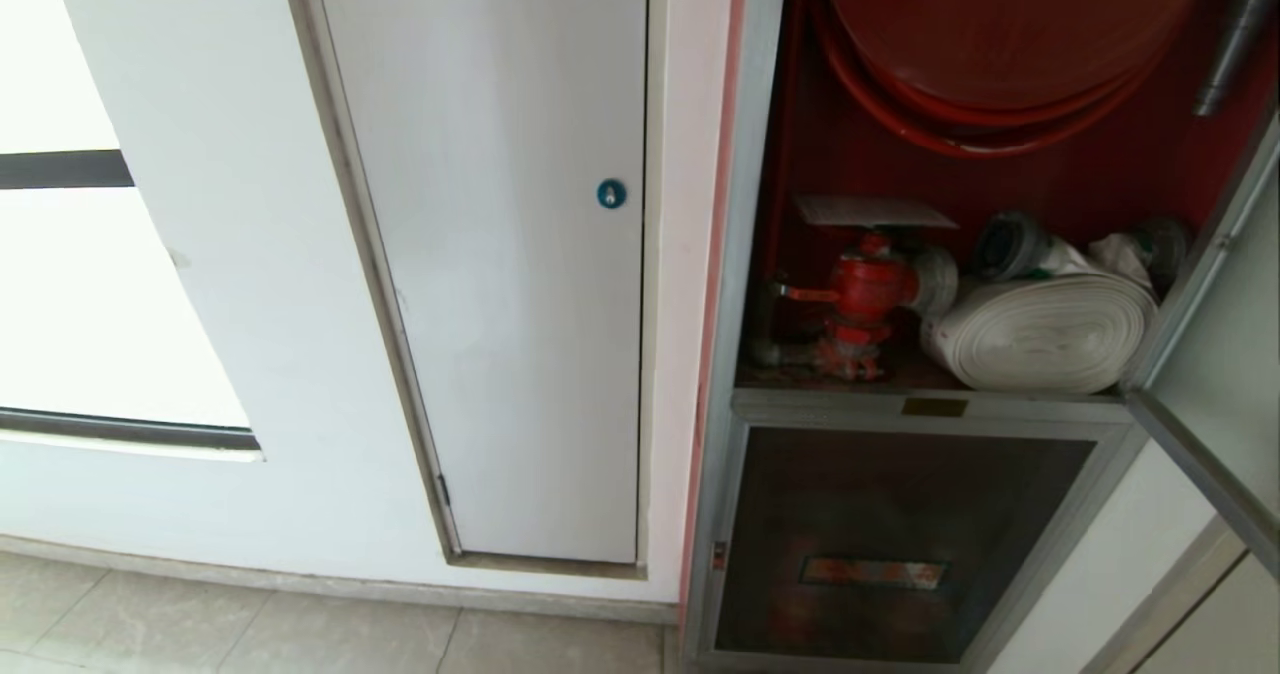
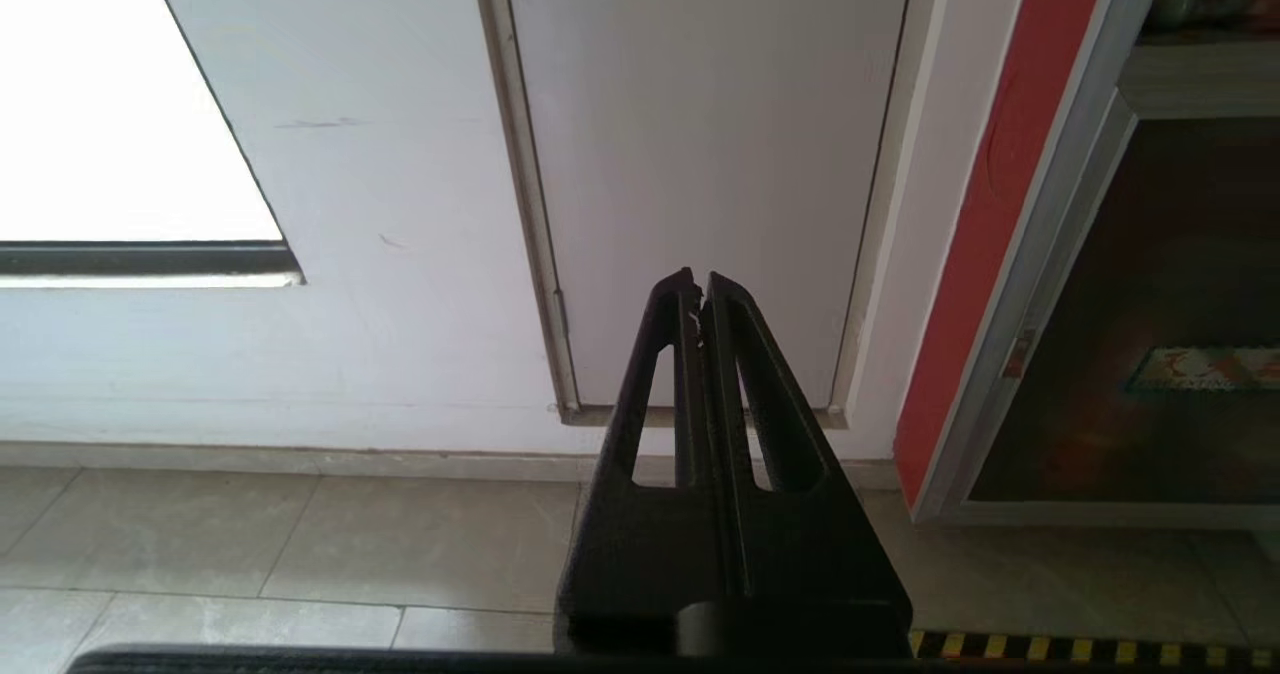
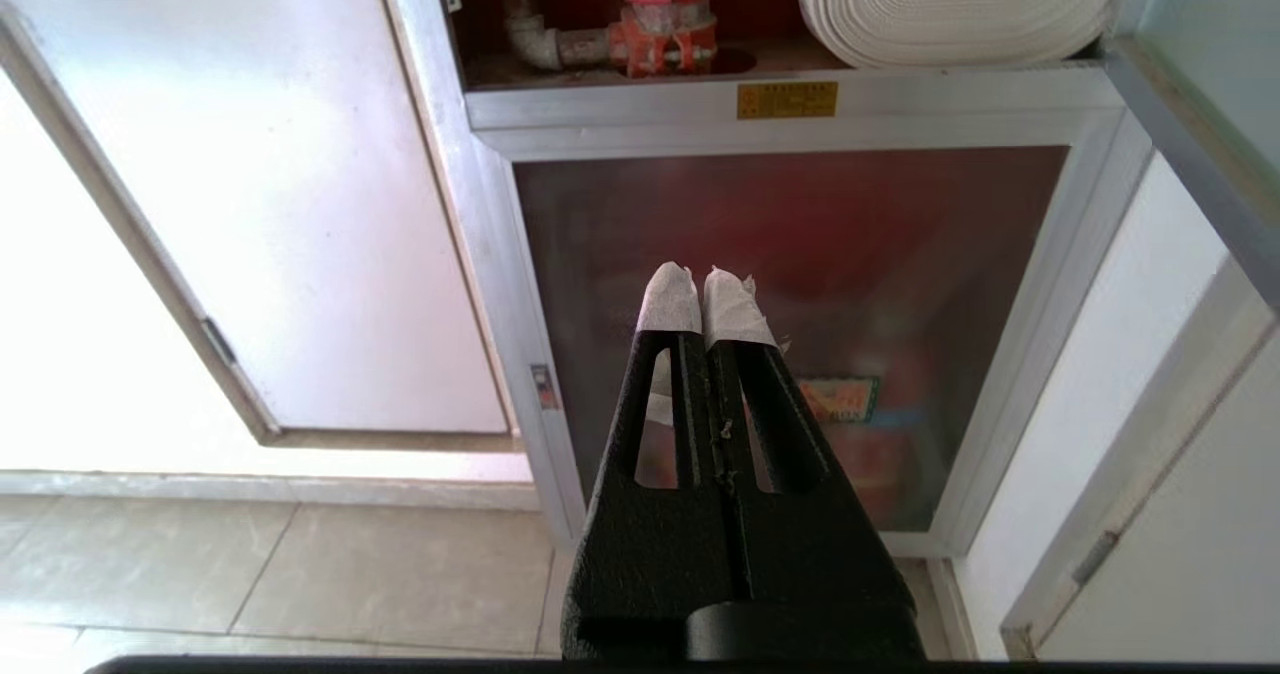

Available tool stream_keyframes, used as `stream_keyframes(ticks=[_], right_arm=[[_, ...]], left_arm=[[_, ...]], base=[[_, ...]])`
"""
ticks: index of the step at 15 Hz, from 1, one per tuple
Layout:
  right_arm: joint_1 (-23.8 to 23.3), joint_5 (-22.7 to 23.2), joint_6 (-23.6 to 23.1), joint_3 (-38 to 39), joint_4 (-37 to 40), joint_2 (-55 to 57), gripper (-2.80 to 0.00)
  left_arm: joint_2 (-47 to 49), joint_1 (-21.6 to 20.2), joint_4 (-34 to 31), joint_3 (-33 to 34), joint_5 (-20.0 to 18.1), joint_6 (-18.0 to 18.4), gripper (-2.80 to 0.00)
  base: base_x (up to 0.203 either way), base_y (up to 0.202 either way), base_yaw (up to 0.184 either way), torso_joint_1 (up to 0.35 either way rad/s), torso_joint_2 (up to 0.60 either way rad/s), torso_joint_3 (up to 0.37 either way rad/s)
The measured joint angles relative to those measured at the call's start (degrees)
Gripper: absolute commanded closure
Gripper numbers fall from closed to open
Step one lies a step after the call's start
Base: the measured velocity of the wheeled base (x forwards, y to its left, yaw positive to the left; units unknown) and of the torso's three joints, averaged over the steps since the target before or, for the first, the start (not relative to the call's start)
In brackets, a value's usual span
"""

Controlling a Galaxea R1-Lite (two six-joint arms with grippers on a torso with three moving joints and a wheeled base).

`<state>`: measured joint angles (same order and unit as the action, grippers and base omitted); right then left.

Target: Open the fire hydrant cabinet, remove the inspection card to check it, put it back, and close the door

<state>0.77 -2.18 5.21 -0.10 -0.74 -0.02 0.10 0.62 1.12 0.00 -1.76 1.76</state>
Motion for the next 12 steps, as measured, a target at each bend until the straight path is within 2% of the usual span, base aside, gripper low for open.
stream_keyframes(ticks=[12], right_arm=[[0.0,0.0,0.0,0.0,0.1,0.0,0.00]], left_arm=[[0.0,0.0,0.0,0.0,0.0,0.0,0.00]], base=[[-0.196,0.000,0.001,0.003,0.00,0.000]])
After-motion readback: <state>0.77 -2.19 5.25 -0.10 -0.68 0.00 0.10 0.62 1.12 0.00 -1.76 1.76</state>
